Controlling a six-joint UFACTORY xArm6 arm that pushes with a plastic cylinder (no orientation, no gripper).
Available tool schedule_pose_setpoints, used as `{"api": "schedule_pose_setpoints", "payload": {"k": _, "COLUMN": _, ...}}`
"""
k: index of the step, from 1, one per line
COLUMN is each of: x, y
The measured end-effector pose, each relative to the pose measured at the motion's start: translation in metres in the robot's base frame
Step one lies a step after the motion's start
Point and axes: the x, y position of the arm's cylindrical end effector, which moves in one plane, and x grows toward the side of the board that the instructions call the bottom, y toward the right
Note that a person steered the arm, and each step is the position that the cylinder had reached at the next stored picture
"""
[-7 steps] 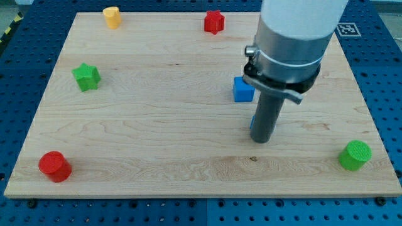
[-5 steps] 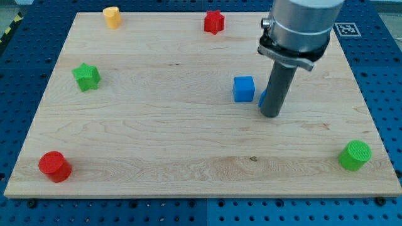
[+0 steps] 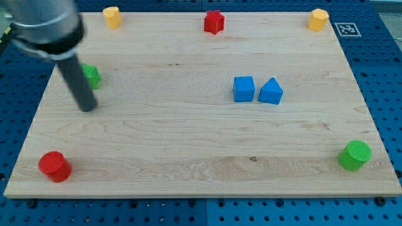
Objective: Move the green star to the bottom center
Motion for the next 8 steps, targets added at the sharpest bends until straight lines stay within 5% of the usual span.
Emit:
{"api": "schedule_pose_setpoints", "payload": {"k": 2, "x": -0.108, "y": -0.062}}
{"api": "schedule_pose_setpoints", "payload": {"k": 5, "x": -0.05, "y": -0.011}}
{"api": "schedule_pose_setpoints", "payload": {"k": 8, "x": -0.073, "y": 0.027}}
